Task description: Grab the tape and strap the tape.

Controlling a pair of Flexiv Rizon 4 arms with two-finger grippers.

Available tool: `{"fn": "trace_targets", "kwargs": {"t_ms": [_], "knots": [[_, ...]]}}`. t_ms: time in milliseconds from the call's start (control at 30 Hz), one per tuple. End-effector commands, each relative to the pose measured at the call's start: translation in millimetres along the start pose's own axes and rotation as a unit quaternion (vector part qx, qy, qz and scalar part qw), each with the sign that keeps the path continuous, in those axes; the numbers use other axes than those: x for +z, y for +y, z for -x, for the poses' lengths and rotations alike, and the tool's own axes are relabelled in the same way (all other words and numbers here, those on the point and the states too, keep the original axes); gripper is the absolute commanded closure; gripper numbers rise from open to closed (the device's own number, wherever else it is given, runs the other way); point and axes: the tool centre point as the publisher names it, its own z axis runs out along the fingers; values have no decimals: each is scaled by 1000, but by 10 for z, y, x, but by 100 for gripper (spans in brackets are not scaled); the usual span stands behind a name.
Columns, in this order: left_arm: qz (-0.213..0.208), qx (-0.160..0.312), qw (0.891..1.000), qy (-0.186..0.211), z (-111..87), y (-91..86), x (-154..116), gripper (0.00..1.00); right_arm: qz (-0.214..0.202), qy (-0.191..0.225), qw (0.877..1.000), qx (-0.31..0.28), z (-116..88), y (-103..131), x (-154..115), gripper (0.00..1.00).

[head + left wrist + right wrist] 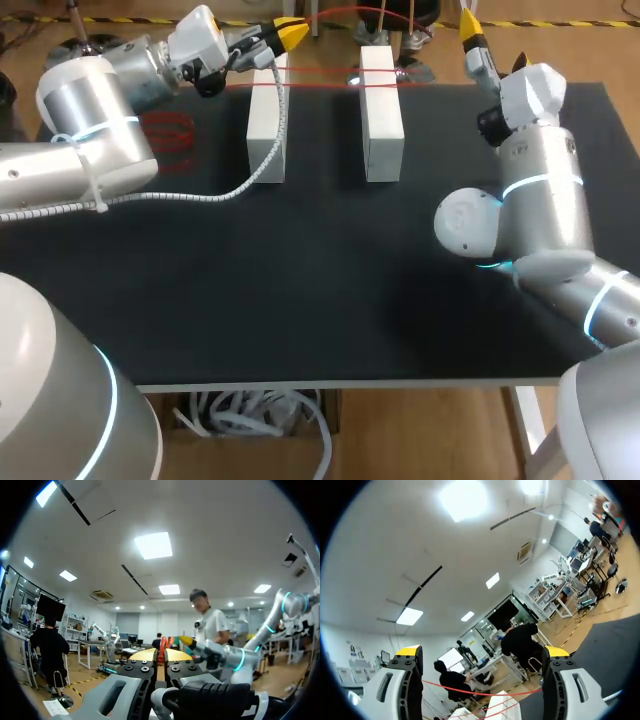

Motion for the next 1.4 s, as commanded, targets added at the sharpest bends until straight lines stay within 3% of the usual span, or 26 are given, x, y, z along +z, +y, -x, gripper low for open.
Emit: {"fn": "trace_targets", "kwargs": {"t_ms": [33, 367, 667, 967, 1133, 1400], "knots": [[-1, 1, 1000, -1, -3, 6, 1, 100, 114, 59, 992, 23, 19, -13, 17, 0], [-1, 1, 1000, -1, -3, 6, 1, 100, 178, 57, 971, 151, -151, 172, -14, 0], [-1, 1, 1000, -1, -3, 6, 1, 100, 179, 50, 957, 224, -351, 282, -103, 0], [-1, 1, 1000, -1, -3, 6, 1, 100, 202, 70, 945, 249, -446, 534, -148, 0], [-1, 1, 1000, -1, -3, 6, 1, 100, 198, 63, 946, 249, -459, 639, -158, 0], [-1, 1, 1000, -1, -3, 6, 1, 100, 194, 69, 934, 291, -498, 757, -179, 0]]}}
